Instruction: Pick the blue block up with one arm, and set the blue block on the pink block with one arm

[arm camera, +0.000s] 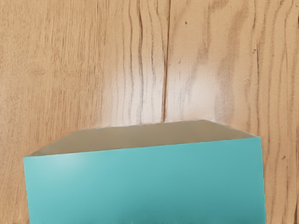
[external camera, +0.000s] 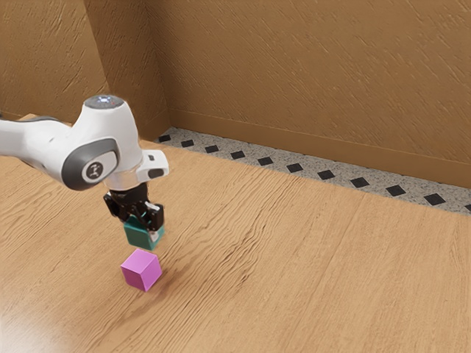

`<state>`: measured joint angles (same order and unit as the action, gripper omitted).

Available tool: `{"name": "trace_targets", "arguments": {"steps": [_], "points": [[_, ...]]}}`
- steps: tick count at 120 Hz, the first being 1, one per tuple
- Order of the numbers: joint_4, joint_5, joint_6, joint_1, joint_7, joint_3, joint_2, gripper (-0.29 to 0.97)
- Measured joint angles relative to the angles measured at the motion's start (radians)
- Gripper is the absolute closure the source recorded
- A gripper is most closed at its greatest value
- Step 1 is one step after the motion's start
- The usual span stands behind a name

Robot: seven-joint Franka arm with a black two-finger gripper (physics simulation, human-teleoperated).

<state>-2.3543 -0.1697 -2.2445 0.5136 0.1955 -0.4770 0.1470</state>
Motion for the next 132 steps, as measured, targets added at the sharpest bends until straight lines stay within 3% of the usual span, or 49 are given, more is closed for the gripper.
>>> {"name": "trace_targets", "arguments": {"steps": [27,132], "points": [[-0.025,-0.036,-0.01,0.001,-0.01,-0.021,-0.006,0.32],[-0.112,-0.064,-0.06,0.001,-0.046,-0.031,0.021,0.32]]}}
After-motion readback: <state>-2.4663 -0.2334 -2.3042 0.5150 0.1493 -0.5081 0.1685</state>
